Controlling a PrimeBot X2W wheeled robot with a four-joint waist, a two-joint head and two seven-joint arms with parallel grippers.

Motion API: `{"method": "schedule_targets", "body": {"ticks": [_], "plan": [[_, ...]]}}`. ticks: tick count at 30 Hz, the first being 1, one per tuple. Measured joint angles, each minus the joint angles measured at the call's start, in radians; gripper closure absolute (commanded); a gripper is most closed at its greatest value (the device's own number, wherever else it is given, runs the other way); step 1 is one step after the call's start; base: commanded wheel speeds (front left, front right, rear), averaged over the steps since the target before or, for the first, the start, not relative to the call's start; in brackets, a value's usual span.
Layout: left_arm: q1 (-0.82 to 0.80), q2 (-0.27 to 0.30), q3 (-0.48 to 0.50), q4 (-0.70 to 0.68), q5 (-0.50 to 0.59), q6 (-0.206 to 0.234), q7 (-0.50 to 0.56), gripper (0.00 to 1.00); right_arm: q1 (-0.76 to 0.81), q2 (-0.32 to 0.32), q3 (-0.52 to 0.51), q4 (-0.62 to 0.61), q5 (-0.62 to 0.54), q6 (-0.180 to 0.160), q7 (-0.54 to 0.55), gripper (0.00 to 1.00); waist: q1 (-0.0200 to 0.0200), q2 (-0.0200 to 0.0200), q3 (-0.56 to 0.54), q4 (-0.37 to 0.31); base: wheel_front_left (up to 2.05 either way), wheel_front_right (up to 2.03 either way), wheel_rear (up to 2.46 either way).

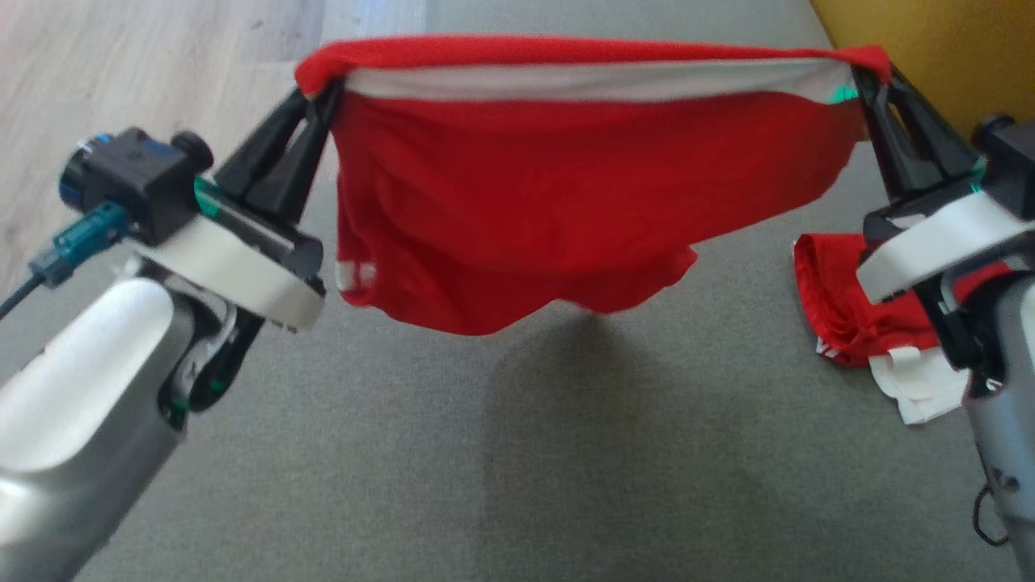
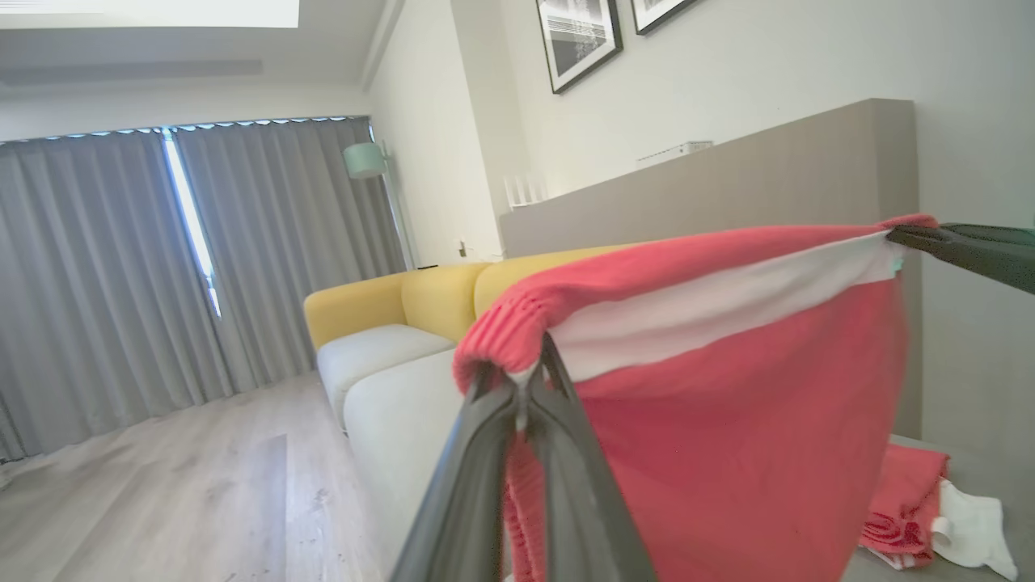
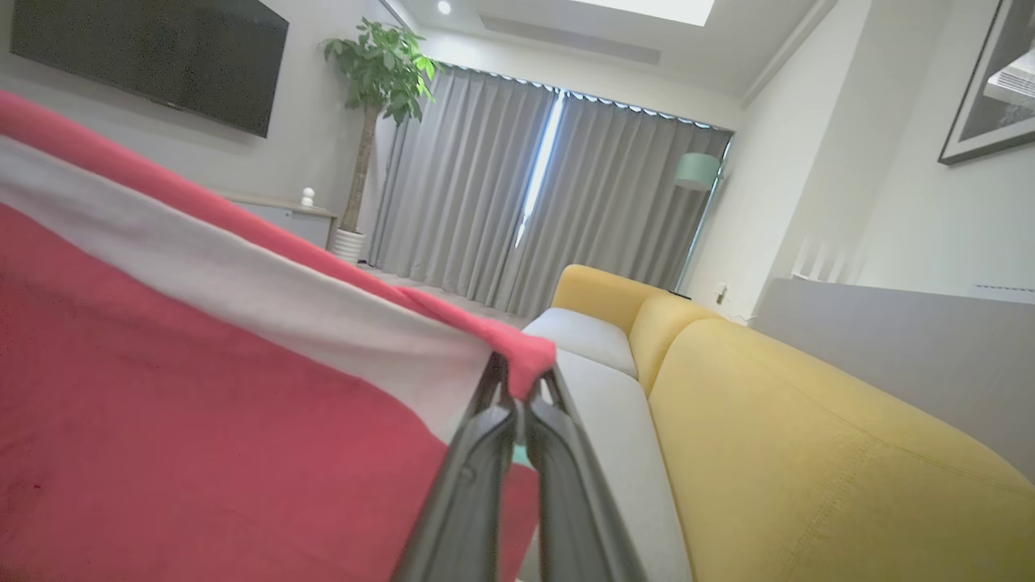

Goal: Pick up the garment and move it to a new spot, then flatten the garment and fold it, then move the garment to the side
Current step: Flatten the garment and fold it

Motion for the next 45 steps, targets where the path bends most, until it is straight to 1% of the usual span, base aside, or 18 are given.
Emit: {"method": "schedule_targets", "body": {"ticks": [4,5,8,11,15,18,21,24,26,27,29,30,32,34,35,39,43,45], "plan": [[0.029,0.025,-0.001,-0.067,-0.009,0.011,0.034,1.0,0.023,0.0,-0.026,-0.054,-0.013,0.0,0.044,1.0,0.0001,0.0,0.027,-0.001,0.0,0.0,0.0],[0.028,0.029,-0.001,-0.073,-0.009,0.017,0.038,1.0,0.02,0.0,-0.028,-0.063,-0.02,0.0,0.055,1.0,0.0,0.0,0.035,-0.001,0.0,0.0,0.0],[0.007,0.036,0.001,-0.069,-0.009,0.016,0.062,1.0,0.0,0.0,-0.023,-0.067,-0.019,0.0,0.086,1.0,0.0,0.0,0.069,0.0,0.0,0.0,0.0],[-0.065,0.029,0.002,-0.016,-0.009,-0.016,0.077,1.0,-0.094,-0.007,-0.002,-0.019,-0.018,0.0,0.107,1.0,0.0001,0.0,0.12,0.0,0.0,0.0,0.0],[-0.225,-0.014,0.012,0.132,-0.006,-0.077,0.076,1.0,-0.323,-0.031,0.051,0.119,-0.018,0.0,0.097,1.0,0.0003,0.0,0.207,0.001,0.0,0.0,0.0],[-0.355,-0.058,0.028,0.27,0.02,-0.108,0.052,1.0,-0.508,-0.03,0.091,0.255,-0.031,0.0,0.043,1.0,0.0004,0.0,0.278,0.002,0.0,0.0,0.0],[-0.474,-0.107,0.045,0.409,0.034,-0.128,-0.007,1.0,-0.668,-0.001,0.074,0.404,-0.058,0.0,-0.041,1.0,0.0005,-0.0001,0.347,0.004,0.0,0.0,0.0],[-0.56,-0.162,0.045,0.516,0.038,-0.148,-0.06,1.0,-0.762,0.037,0.044,0.536,-0.105,0.0,-0.129,1.0,0.0006,-0.0001,0.405,0.011,0.0,0.0,0.0],[-0.579,-0.193,0.04,0.569,0.039,-0.152,-0.101,1.0,-0.772,0.058,0.039,0.615,-0.131,0.0,-0.173,1.0,0.0006,-0.0001,0.433,0.018,0.0,0.0,0.0],[-0.579,-0.205,0.033,0.595,0.04,-0.16,-0.123,1.0,-0.767,0.07,0.039,0.657,-0.141,0.0,-0.191,1.0,0.0006,-0.0001,0.443,0.022,0.0,0.0,0.0],[-0.568,-0.228,0.011,0.636,0.04,-0.16,-0.156,1.0,-0.745,0.085,0.044,0.731,-0.155,0.0,-0.218,1.0,0.0006,-0.0001,0.454,0.032,0.0,0.0,0.0],[-0.559,-0.236,-0.006,0.65,0.04,-0.16,-0.168,1.0,-0.731,0.092,0.047,0.765,-0.16,0.0,-0.228,1.0,0.0005,-0.0001,0.456,0.036,0.0,0.0,0.0],[-0.546,-0.241,-0.024,0.659,0.04,-0.161,-0.177,1.0,-0.716,0.095,0.055,0.794,-0.165,0.0,-0.237,1.0,0.0002,-0.0001,0.457,0.039,0.0,0.0,0.0],[-0.512,-0.247,-0.08,0.661,0.036,-0.168,-0.19,1.0,-0.69,0.094,0.075,0.849,-0.167,0.0,-0.251,1.0,0.0001,-0.0001,0.453,0.042,0.0,0.0,0.0],[-0.461,-0.249,-0.149,0.648,0.025,-0.168,-0.195,1.0,-0.666,0.087,0.103,0.898,-0.167,0.0,-0.251,1.0,0.0001,-0.0001,0.445,0.044,0.0,0.0,0.0],[-0.345,-0.237,-0.263,0.624,-0.012,-0.168,-0.204,1.0,-0.604,0.054,0.203,0.972,-0.135,0.0,-0.239,1.0,0.0,-0.0001,0.416,0.044,0.0,0.0,0.0],[-0.25,-0.202,-0.352,0.587,-0.045,-0.168,-0.207,1.0,-0.523,0.02,0.354,0.99,-0.037,0.0,-0.197,1.0,-0.0001,0.0,0.369,0.041,0.0,0.0,0.0],[-0.207,-0.184,-0.384,0.571,-0.06,-0.168,-0.207,1.0,-0.478,-0.008,0.434,0.979,0.036,0.0,-0.165,1.0,-0.0001,-0.0001,0.34,0.039,0.0,0.0,0.0]]}}
